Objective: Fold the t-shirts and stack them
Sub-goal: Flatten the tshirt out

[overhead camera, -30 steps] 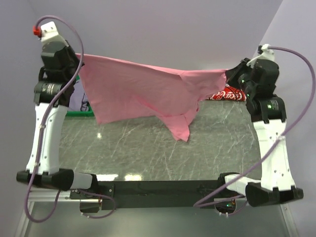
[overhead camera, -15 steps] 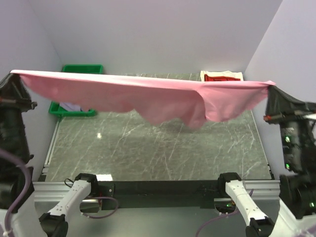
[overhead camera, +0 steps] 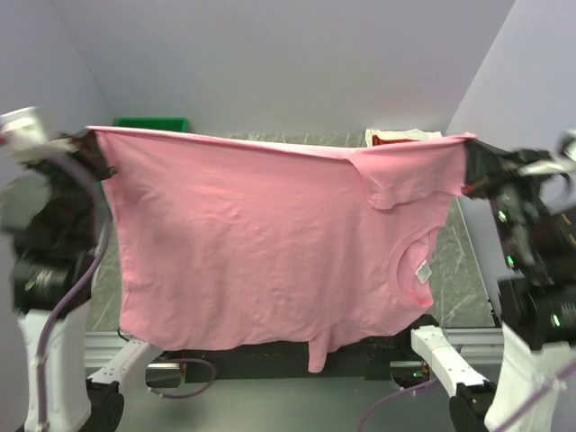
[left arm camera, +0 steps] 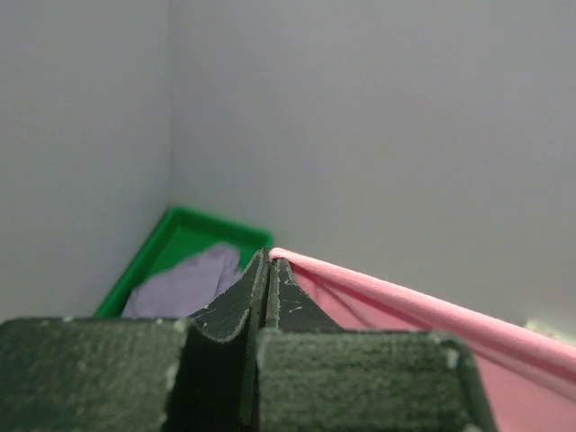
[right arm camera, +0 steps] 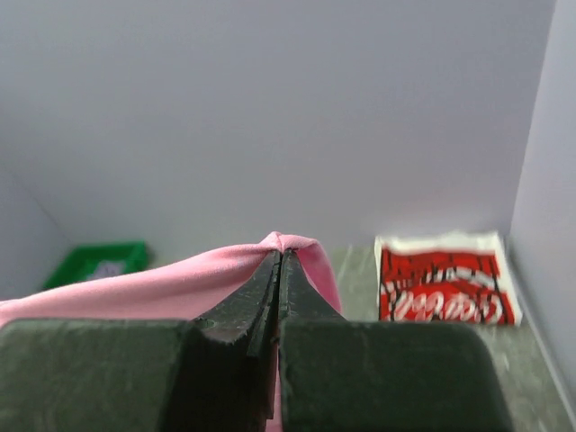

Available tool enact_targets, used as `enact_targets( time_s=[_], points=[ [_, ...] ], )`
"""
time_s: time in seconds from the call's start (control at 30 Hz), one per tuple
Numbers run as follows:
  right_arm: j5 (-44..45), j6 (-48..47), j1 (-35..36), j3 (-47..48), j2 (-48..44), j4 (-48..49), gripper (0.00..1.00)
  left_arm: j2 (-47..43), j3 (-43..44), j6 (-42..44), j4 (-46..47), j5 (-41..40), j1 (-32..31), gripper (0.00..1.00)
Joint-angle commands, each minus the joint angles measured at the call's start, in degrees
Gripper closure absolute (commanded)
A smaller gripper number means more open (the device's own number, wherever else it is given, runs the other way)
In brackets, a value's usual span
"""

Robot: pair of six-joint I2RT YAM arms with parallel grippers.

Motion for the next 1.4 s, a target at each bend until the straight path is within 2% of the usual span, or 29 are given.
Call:
enact_targets(
  time_s=[0.0,0.17,0.23,0.37,0.53,0.67,0.8,0.93,1.1,1.17,1.27,1.3,1.37],
  points=[
    [-0.36,-1.51,-0.74,-4.67,8.73,-1.28,1.0,7.07,-9.56,1.38,3.86,-0.71,0.68,0.99],
    [-0.72,-0.9,-0.74,-13.02,18.06,5.2,1.0,18.9,-20.46,-0.02,13.16,-1.14,0.68,0.99],
    [-1.42,0.06,-0.74,-15.56,23.33,8.29,1.0,23.4,-21.71,-0.37,15.81,-1.41,0.77,0.99],
    [-3.79,0.86,-0.83,-15.06,34.84,15.94,1.0,39.39,-19.53,-0.55,20.04,-2.29,1.03,0.99],
    [-6.43,0.68,-1.35,-4.27,54.43,13.68,1.0,56.0,-10.14,-0.55,17.41,-1.67,1.56,0.99],
    [-11.86,2.35,-3.02,1.47,64.11,12.26,1.0,60.94,-7.66,-0.29,18.55,-0.97,1.65,0.99],
    [-14.95,4.2,-4.77,4.46,69.03,12.35,1.0,63.94,-5.9,-0.38,18.46,-0.53,1.82,0.99],
    [-16.54,5.34,-5.66,8.15,72.21,10.15,1.0,65.26,-5.8,-0.2,19.25,-0.44,1.82,0.99],
    [-17.68,7.36,-6.1,9.99,75.28,13.4,1.0,66.31,-6.24,-0.2,20.05,0.17,1.91,0.99],
    [-18.03,7.89,-6.1,11.75,77.91,13.84,0.95,66.93,-6.16,-0.38,20.05,0.35,1.91,0.99],
    [-17.86,9.38,-6.1,12.38,79.51,16.99,0.64,67.72,-6.07,-0.9,20.13,1.05,2.0,0.99],
    [-17.6,9.56,-6.1,12.11,79.6,17.79,0.46,67.9,-6.07,-1.08,20.05,1.23,2.09,0.99],
    [-16.9,8.95,-6.1,11.67,79.69,18.41,0.39,68.51,-5.54,-1.34,19.96,1.58,2.0,0.99]
  ],
)
